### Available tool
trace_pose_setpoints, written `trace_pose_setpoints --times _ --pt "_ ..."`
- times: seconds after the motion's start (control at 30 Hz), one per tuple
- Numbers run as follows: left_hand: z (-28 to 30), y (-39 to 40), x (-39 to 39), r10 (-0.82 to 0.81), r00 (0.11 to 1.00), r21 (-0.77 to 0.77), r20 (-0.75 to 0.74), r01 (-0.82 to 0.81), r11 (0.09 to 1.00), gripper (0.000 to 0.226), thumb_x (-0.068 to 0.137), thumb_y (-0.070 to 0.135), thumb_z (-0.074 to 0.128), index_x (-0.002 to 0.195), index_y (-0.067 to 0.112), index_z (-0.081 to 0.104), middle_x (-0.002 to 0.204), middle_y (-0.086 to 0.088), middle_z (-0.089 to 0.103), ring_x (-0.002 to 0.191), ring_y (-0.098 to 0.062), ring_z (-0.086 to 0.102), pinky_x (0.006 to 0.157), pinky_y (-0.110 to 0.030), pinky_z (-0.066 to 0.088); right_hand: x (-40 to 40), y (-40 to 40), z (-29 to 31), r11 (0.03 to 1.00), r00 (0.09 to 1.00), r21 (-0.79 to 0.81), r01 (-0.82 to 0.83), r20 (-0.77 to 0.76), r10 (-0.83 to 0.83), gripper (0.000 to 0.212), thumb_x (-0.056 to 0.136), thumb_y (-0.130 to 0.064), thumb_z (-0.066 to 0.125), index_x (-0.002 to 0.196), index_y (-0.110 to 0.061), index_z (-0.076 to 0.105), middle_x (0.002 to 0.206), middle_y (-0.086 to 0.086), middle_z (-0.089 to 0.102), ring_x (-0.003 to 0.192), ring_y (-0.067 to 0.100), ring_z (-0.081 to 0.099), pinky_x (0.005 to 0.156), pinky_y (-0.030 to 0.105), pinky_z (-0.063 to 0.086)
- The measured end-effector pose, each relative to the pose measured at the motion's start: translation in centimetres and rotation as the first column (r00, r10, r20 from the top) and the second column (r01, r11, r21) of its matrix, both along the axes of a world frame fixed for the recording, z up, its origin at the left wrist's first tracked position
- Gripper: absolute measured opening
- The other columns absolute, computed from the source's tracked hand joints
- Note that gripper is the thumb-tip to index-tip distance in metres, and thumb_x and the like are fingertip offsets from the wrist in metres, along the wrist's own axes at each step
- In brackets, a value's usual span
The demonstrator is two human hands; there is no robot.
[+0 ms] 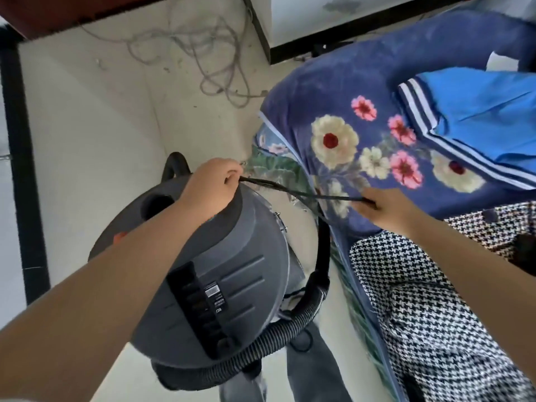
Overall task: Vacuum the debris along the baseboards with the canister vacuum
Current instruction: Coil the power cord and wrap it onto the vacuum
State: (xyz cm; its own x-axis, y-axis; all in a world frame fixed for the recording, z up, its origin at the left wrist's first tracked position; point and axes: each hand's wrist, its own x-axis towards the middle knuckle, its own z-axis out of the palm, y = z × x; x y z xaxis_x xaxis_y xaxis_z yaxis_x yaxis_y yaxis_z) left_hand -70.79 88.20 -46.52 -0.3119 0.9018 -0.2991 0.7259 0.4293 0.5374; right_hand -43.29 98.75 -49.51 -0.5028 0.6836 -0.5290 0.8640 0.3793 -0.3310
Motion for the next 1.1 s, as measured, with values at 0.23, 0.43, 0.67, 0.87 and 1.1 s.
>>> trace_pose_setpoints --times 0.23,0.43,0.67,0.87,1.1 --pt "0.0 -4.2 1.7 -0.147 0.956 0.108 -0.255 0.179 0.978 0.026 0.09 0.011 0.053 0.112 0.0 0.064 0.111 -0.016 0.064 0.107 -0.036 0.056 0.092 -0.046 0.044 1.6 -2.9 3.1 0.86 0.857 -0.393 0.327 -0.262 -0.445 0.018 0.092 -0.006 0.054 0.074 -0.004 0.054 0.063 0.007 0.044 0.058 0.019 0.051 0.063 0.029 0.043" --pt "0.5 -10.4 7.2 -0.176 0.947 0.173 -0.271 0.227 0.958 0.028 0.092 0.011 0.053 0.117 0.002 0.062 0.123 -0.014 0.058 0.118 -0.033 0.049 0.1 -0.039 0.034 3.5 -13.0 7.1 0.506 0.504 -0.807 0.305 -0.314 -0.804 0.026 0.093 0.006 0.042 0.07 -0.006 0.045 0.058 0.003 0.043 0.048 0.012 0.05 0.064 0.03 0.057" --pt "1.2 -21.2 10.1 -0.176 0.964 0.219 -0.199 0.219 0.951 0.029 0.081 0.004 0.067 0.11 0.002 0.067 0.112 -0.016 0.064 0.107 -0.037 0.058 0.096 -0.042 0.041 -0.2 -22.2 8.0 0.167 0.264 -0.967 0.192 -0.113 -0.958 0.029 0.098 0.006 0.028 0.074 -0.002 0.043 0.056 0.006 0.038 0.039 0.01 0.044 0.049 0.028 0.057" --pt "-0.5 -25.2 10.4 -0.043 0.997 0.263 -0.068 0.059 0.963 0.036 0.081 0.004 0.068 0.117 0.003 0.063 0.117 -0.016 0.059 0.107 -0.032 0.057 0.087 -0.028 0.04 -2.2 -25.2 7.5 0.169 0.303 -0.965 0.198 -0.104 -0.947 0.026 0.098 0.006 0.028 0.081 -0.001 0.046 0.059 0.008 0.04 0.051 0.014 0.045 0.048 0.025 0.055" --pt "-0.5 -25.3 9.8 -0.242 0.962 0.278 -0.129 0.269 0.922 0.029 0.077 0.004 0.058 0.101 0.013 0.071 0.089 -0.012 0.062 0.081 -0.029 0.06 0.063 -0.035 0.05 -2.3 -25.0 7.7 0.272 0.478 -0.935 0.227 -0.137 -0.867 0.03 0.099 0.005 0.028 0.077 -0.001 0.046 0.05 0.004 0.048 0.041 0.008 0.053 0.047 0.024 0.055"
